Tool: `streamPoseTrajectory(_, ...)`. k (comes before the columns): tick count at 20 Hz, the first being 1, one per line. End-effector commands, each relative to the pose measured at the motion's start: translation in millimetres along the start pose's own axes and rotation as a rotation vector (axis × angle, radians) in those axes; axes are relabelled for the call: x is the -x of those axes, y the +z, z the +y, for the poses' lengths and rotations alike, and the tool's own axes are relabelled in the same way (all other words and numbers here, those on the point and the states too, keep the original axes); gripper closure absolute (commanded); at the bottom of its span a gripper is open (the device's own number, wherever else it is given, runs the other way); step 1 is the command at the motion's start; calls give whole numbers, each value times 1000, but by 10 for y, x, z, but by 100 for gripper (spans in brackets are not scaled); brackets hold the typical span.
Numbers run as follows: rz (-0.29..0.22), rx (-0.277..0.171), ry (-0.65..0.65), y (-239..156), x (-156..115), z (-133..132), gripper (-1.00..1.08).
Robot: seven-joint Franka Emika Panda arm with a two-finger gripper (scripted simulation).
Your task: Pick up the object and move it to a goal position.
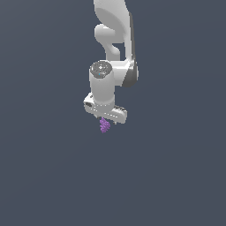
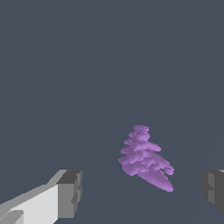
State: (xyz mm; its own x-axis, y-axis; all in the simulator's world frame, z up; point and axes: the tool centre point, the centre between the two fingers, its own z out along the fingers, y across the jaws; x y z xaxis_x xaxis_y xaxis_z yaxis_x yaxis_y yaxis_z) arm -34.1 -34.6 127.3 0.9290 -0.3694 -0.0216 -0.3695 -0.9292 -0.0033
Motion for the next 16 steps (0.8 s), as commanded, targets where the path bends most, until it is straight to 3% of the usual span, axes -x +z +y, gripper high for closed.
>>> streamPoseTrajectory(1, 4, -1, 82, 88, 25, 61, -92)
streamPoseTrajectory(9, 15, -2, 281, 292, 92, 223, -92)
streamPoseTrajectory(16, 21, -1, 368, 377, 124, 299, -92)
